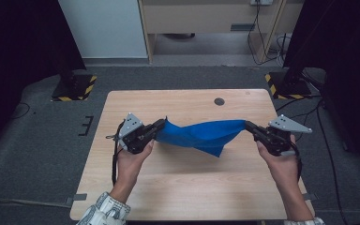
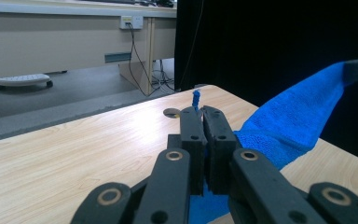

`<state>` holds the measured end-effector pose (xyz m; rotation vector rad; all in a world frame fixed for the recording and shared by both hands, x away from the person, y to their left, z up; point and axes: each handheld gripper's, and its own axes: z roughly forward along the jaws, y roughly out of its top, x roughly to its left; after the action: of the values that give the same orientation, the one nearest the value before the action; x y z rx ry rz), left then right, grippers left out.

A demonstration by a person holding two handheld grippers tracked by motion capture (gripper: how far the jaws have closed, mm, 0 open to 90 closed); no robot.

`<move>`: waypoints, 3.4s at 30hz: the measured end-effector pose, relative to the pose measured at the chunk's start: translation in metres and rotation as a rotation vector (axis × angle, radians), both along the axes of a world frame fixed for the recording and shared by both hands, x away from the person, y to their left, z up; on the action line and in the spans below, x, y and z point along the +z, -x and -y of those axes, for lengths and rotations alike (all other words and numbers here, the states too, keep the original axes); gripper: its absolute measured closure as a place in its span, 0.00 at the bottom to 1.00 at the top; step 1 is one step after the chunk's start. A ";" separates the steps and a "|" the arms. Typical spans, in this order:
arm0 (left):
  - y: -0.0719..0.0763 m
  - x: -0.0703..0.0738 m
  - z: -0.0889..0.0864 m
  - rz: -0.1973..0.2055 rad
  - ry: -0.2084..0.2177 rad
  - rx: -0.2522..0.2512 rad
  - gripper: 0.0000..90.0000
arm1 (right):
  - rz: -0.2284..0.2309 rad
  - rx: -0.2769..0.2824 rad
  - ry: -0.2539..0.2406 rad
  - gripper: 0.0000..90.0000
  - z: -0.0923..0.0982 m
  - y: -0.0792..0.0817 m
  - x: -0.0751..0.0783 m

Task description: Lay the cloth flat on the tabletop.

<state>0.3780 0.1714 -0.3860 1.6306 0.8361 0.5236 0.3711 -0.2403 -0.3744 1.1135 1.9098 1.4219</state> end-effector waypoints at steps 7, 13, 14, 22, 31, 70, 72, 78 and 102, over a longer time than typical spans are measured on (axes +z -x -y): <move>0.013 0.014 0.004 0.017 -0.017 -0.007 0.97 | 0.016 0.014 -0.017 1.00 0.005 0.012 0.010; 0.028 0.022 0.005 0.026 -0.015 -0.024 0.97 | 0.031 0.023 -0.033 1.00 0.011 0.024 0.017; 0.030 0.023 0.005 0.026 -0.011 -0.028 0.97 | 0.034 0.026 -0.032 1.00 0.012 0.026 0.019; 0.053 0.033 0.009 0.045 0.002 -0.034 0.97 | 0.062 0.036 -0.034 1.00 0.020 0.048 0.030; 0.036 0.018 0.011 0.005 -0.046 -0.009 0.97 | 0.016 0.019 0.001 1.00 0.022 0.034 0.020; -0.102 -0.066 0.001 -0.181 -0.092 0.143 0.96 | -0.207 -0.024 0.139 1.00 -0.026 -0.111 -0.067; -0.105 -0.068 0.001 -0.186 -0.093 0.147 0.97 | -0.220 -0.026 0.143 1.00 -0.029 -0.116 -0.070; -0.111 -0.074 -0.002 -0.200 -0.115 0.180 0.97 | -0.243 -0.024 0.166 1.00 -0.038 -0.133 -0.074; -0.160 -0.085 -0.051 -0.225 -0.127 0.284 0.55 | -0.281 -0.128 0.185 0.39 -0.071 -0.196 -0.104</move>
<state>0.5378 0.2220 -0.4712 1.7180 1.2343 0.6082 0.5671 -0.1693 -0.4788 1.3744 2.0688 1.0403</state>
